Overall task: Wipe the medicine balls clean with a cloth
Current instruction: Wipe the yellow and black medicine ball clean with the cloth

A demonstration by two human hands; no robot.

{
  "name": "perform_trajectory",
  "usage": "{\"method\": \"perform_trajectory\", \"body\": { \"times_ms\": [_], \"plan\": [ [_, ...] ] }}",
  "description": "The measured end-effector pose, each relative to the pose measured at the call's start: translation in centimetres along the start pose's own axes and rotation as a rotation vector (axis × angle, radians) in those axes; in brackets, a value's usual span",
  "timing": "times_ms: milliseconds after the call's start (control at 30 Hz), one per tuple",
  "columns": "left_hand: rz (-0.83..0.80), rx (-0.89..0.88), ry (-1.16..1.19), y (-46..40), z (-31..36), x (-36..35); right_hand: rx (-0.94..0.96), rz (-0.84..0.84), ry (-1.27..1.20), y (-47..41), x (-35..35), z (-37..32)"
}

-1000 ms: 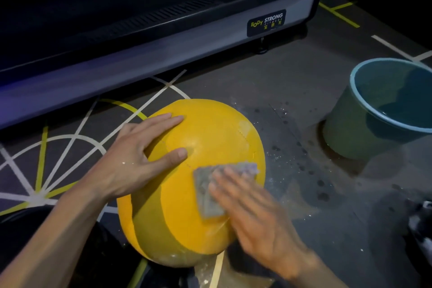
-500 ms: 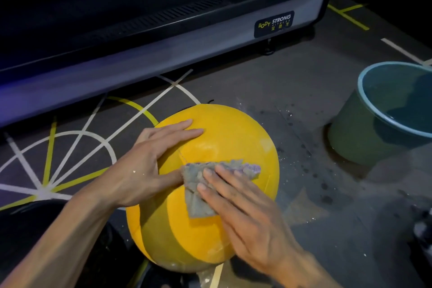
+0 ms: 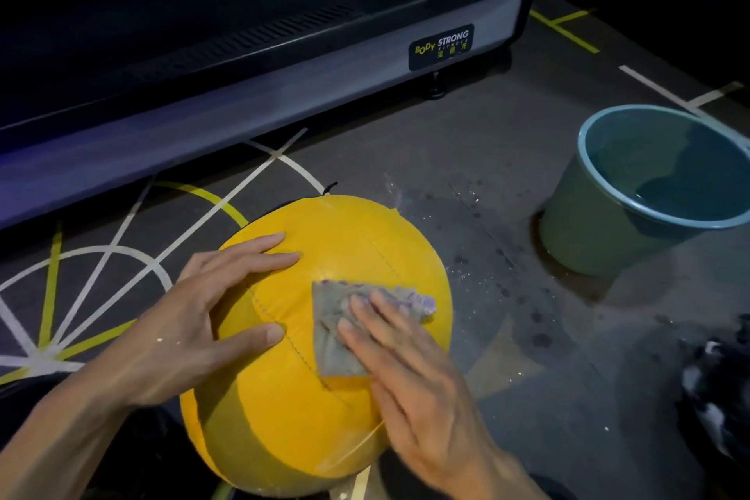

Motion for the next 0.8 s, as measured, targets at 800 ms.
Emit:
{"method": "perform_trajectory", "body": {
  "times_ms": [800],
  "plan": [
    [-0.014,-0.080,0.003,2.7,3.0,-2.9,-0.657,0.053,-0.132,-3.7,5.7,8.7]
  ]
}}
Point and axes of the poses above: each hand's wrist, its own y-axis away from the middle knuckle, its own x-axis out of the back of the hand, z = x × y, the point moved 7 cm from there along -y, towards the middle knuckle, and after that the axes turned 8 degrees about y, right-handed, at the moved point
